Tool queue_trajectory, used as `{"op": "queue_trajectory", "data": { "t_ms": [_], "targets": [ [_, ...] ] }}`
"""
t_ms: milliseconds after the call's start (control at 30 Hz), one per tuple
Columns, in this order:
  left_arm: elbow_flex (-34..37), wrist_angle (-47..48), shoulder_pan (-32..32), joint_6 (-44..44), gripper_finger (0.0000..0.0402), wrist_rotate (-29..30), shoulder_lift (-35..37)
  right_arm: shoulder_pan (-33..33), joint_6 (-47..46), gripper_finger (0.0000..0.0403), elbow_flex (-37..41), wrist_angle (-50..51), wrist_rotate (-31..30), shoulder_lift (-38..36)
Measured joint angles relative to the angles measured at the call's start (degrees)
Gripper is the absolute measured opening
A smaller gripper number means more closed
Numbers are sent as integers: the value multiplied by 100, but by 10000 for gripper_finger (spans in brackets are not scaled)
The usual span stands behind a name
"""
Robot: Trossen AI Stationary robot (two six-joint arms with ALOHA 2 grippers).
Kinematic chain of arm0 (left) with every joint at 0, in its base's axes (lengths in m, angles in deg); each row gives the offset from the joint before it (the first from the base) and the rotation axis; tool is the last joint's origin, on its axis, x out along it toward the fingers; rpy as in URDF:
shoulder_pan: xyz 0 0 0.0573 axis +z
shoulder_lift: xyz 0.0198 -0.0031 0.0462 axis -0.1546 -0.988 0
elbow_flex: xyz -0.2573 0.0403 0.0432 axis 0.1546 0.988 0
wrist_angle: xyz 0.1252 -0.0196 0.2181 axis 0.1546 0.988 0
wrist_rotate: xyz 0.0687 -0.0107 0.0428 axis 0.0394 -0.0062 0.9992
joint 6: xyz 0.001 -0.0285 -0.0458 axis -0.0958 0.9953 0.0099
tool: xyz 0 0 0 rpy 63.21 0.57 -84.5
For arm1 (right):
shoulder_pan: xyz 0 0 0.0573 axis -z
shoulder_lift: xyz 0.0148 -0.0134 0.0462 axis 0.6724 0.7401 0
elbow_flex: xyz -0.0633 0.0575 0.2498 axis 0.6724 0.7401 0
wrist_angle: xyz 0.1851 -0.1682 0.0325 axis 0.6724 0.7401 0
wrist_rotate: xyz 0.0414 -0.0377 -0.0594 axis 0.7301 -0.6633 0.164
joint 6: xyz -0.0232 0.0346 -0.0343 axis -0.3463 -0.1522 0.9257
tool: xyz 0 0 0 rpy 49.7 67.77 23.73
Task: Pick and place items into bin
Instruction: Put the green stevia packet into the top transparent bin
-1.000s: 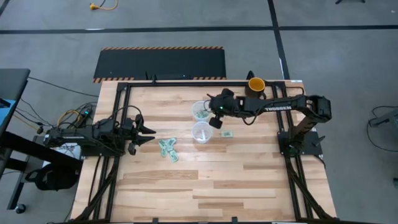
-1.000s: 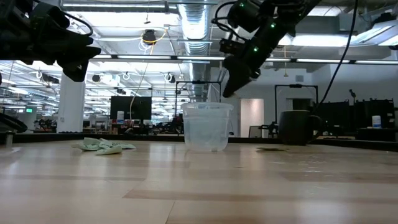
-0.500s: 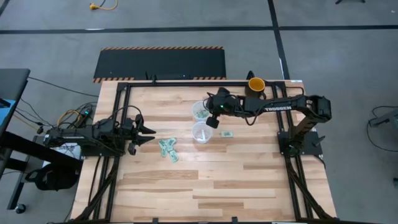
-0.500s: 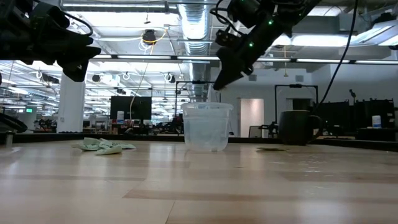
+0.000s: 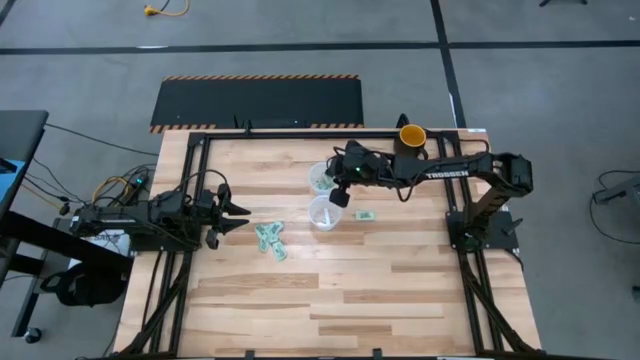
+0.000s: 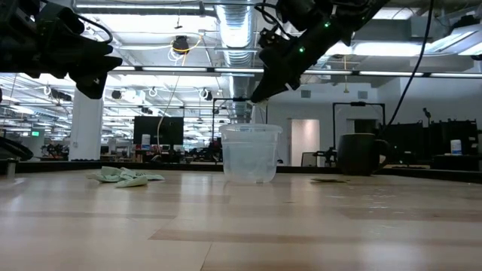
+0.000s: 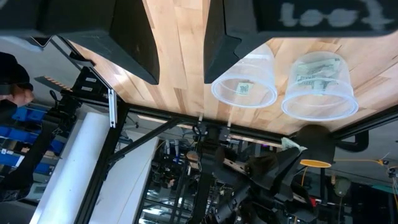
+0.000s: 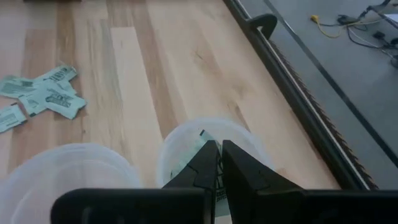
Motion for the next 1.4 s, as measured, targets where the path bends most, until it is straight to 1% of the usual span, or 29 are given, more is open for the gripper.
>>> {"op": "queue_trajectory", "data": {
  "t_ms": [333,567,733,867,1300,1400],
  "targets": [
    [2,0,2,0,114,0,-2,109,113,42,0,-218,-8,0],
    [1,0,2,0,114,0,-1,194,115,45,0,-288,-6,0],
    [0,-2,2,0,114,0,0,222,172,47,0,-528,-1,0],
    [1,0,1,0,114,0,-2,222,246,50,0,-615,99,0],
    [1,0,1,0,114,0,-2,222,251,66,0,-556,99,0],
    [1,0,1,0,114,0,0,221,251,66,0,-248,99,0]
  ]
}}
